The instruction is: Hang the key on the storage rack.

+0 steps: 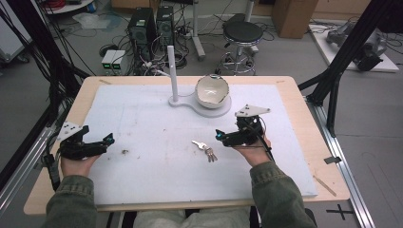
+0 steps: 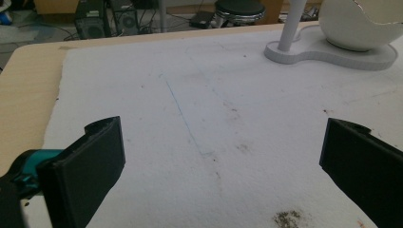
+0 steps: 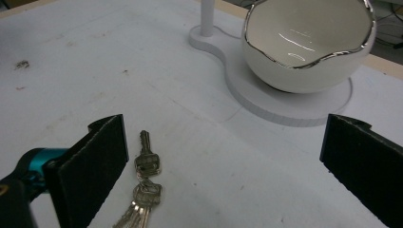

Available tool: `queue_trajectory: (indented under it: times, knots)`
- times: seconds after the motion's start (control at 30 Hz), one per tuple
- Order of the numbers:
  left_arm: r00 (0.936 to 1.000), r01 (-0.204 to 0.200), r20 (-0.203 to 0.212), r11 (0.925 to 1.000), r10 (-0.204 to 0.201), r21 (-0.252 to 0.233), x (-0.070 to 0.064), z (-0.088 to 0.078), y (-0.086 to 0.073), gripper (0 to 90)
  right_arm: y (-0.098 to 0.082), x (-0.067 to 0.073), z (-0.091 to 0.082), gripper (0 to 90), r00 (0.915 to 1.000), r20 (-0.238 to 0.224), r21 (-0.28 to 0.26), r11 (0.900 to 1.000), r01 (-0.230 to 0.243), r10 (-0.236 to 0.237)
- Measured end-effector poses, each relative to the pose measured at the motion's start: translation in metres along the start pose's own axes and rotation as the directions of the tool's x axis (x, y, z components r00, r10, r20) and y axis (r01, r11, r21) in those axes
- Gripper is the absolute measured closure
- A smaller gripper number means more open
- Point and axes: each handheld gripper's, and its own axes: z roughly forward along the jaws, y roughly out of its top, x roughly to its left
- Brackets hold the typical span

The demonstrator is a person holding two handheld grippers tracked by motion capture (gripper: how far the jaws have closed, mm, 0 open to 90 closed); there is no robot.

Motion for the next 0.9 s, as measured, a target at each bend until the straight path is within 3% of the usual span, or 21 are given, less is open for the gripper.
queue_trajectory:
  times: [0.43,0.9]
  knots:
    - [1.0000,0.001,0.003,1.0000,-0.001,0.002,0.000,0.000,0.000,1.7,0.020,0.015,0.025,1.1,0.9969,-0.067,0.076,0.996,0.047,-0.042]
    - [1.0000,0.002,0.005,1.0000,-0.002,0.002,0.001,0.000,0.000,1.7,0.025,0.025,0.048,1.1,0.9910,-0.115,0.156,0.984,0.086,-0.068]
